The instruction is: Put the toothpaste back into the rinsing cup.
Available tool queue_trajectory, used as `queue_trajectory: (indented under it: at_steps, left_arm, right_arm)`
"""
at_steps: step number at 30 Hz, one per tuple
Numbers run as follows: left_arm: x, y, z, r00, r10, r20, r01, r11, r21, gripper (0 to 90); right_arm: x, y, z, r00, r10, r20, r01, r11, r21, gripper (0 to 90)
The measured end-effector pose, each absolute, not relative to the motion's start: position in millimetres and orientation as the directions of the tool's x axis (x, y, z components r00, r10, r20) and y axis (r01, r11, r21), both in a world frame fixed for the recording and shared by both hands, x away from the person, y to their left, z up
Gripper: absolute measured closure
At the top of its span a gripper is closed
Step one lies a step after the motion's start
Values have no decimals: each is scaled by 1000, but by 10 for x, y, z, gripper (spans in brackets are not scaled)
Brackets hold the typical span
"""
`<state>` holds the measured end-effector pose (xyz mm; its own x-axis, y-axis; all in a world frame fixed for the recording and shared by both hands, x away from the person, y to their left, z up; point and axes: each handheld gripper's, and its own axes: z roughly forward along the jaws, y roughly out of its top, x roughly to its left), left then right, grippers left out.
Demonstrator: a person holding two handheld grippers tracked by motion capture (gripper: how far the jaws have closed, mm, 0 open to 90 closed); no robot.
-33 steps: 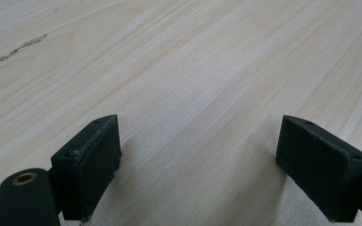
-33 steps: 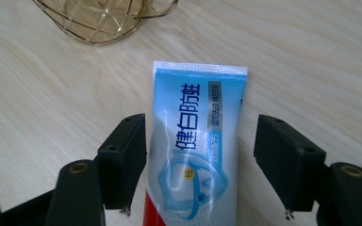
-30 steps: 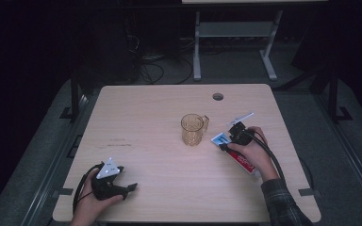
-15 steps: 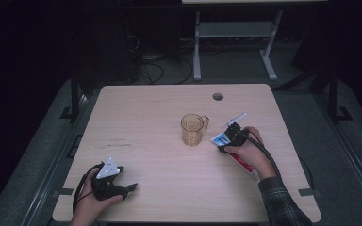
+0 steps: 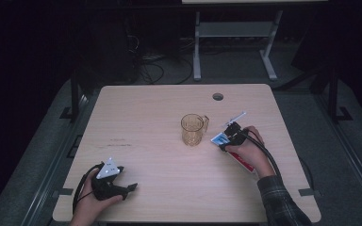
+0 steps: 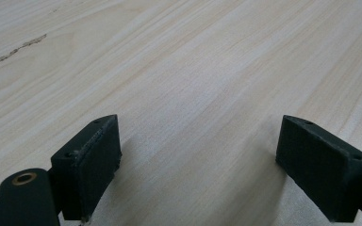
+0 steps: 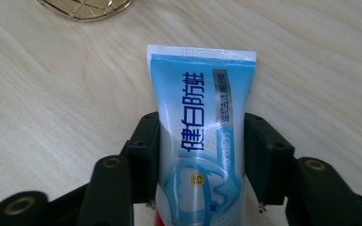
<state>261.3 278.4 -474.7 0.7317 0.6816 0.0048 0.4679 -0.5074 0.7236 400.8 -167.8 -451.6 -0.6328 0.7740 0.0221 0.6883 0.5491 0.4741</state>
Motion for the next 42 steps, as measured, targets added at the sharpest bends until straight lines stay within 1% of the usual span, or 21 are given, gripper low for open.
queue_trajectory:
  at_steps: [4, 5, 6, 7, 9, 13, 25, 32, 42]
  left_arm:
    - [2614, 2784, -4747, 732, 682, 4, 468, -507, 723, 135]
    - [2614, 2784, -4747, 732, 681, 5, 468, -508, 723, 135]
    - [2614, 2784, -4747, 732, 681, 5, 468, -508, 723, 135]
    - [2614, 2784, -4747, 732, 681, 4, 468, -507, 723, 135]
    - [2614, 2784, -4746, 732, 681, 5, 468, -508, 723, 135]
    - [2613, 2784, -4747, 732, 681, 5, 468, -508, 723, 135]
    - [2614, 2784, -4747, 732, 681, 4, 468, -507, 723, 135]
    - [2614, 2784, -4747, 732, 681, 4, 468, -508, 724, 135]
    - [2614, 2784, -4747, 732, 681, 4, 468, -508, 723, 135]
  right_arm:
    - [4003, -1673, -4503, -626, 779, 18, 695, 547, 466, 586]
    - [3997, -1674, -4494, -623, 783, 11, 696, 547, 464, 633]
    - [3997, -1674, -4494, -623, 783, 11, 696, 547, 464, 633]
    - [3987, -1694, -4479, -613, 790, 17, 700, 533, 475, 688]
    - [3982, -1724, -4469, -604, 796, 39, 707, 513, 486, 708]
    - [3990, -1767, -4470, -596, 800, 73, 717, 488, 497, 717]
    - [3949, -1877, -4435, -571, 811, 126, 723, 425, 544, 724]
    - [3894, -2000, -4305, -559, 812, 166, 709, 365, 603, 729]
    - [3826, -2071, -4139, -562, 805, 190, 682, 321, 657, 733]
